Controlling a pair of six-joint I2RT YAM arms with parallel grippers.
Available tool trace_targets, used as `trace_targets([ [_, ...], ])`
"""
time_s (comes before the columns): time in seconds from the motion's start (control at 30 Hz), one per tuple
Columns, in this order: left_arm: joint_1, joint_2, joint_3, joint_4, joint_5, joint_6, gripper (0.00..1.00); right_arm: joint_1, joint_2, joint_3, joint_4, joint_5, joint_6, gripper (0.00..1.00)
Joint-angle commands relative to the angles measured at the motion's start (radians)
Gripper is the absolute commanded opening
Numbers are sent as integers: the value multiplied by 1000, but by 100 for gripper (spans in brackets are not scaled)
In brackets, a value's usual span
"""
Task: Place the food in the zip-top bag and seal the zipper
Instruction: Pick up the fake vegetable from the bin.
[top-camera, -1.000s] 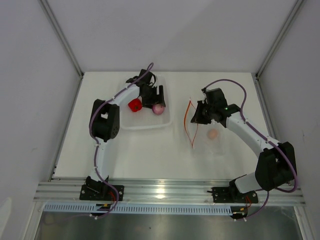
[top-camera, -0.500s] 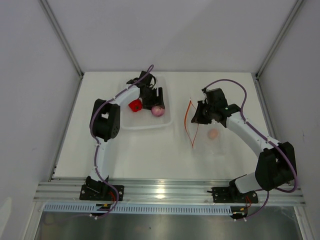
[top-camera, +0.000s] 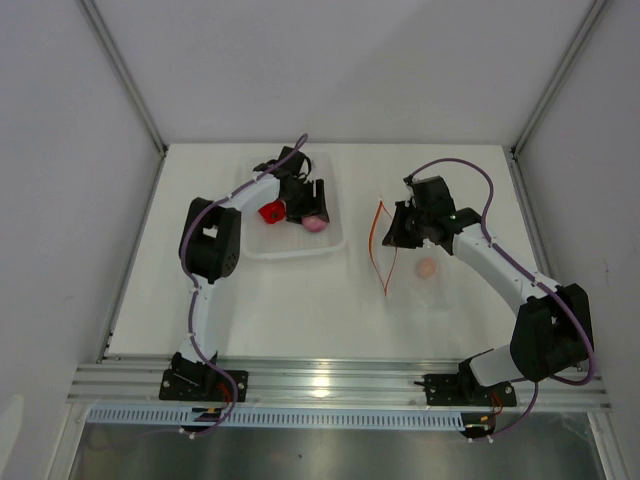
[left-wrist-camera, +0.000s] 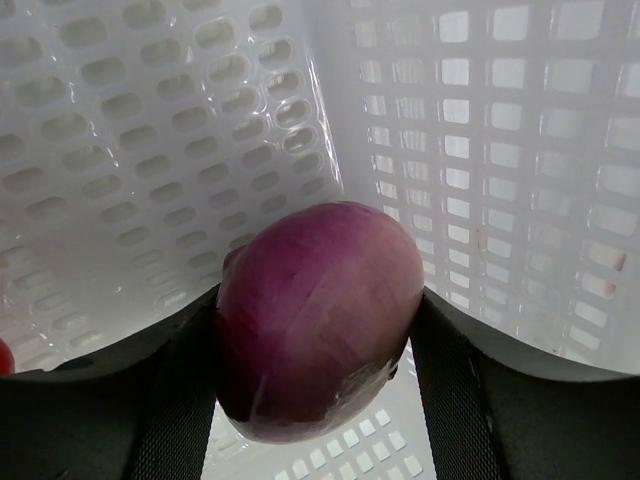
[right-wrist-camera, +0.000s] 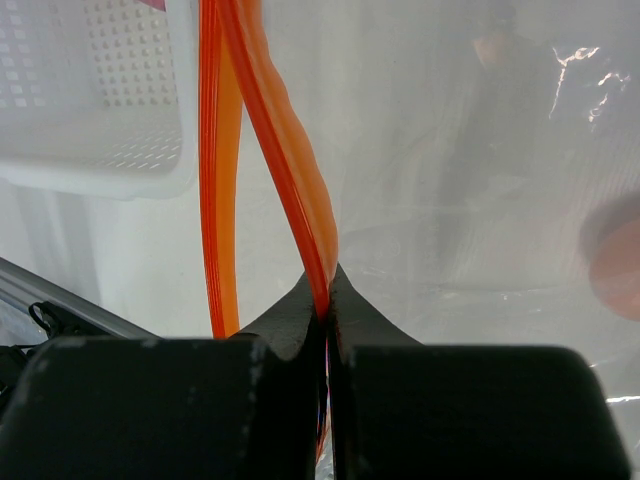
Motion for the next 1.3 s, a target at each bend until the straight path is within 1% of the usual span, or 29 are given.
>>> trace_targets([
  [0.0,3,-46,-14,18,19,4,36,-3,-25,6,17,-5,-2,0],
  [0.07,3,-57,-31,21,22,0,28,-3,-22,9,15,-2,-5,0],
  [0.1,3,-82,-40,27,21,-3,26,-3,-21,9,14,0,-5,0],
  [0.13,3,-96,-69,43,21,-7,25,-3,-19,10,9,0,-5,0],
  [0.23,3,-146,-91,54,21,-7,22,-3,-16,15,0,6,0,0],
  [0.37,3,-208,-113,53,27,-11,13,2,-19,23,-14,20,8,0],
  [0.4,3,-220,-120,56,34,-16,8,2,-22,23,-17,24,11,0],
  [0.43,3,-243,-125,56,41,-19,7,5,-22,23,-21,27,15,0],
  [0.47,3,-255,-145,63,47,-22,1,6,-24,23,-24,27,17,0],
  [0.57,1,-303,-160,73,57,-25,1,14,-28,24,-34,37,26,0],
  [0.73,-6,-384,-235,82,67,-34,1,23,-42,13,-44,57,35,0],
  [0.9,-29,-514,-309,103,68,-45,0,25,-40,26,-60,66,43,0],
  [1.03,-49,-617,-392,161,114,-72,1,28,-48,26,-73,73,52,0],
  [1.2,-106,-740,-475,205,148,-91,1,39,-60,10,-92,90,64,0],
  [1.27,-134,-804,-519,249,172,-100,1,43,-70,1,-92,99,72,0],
])
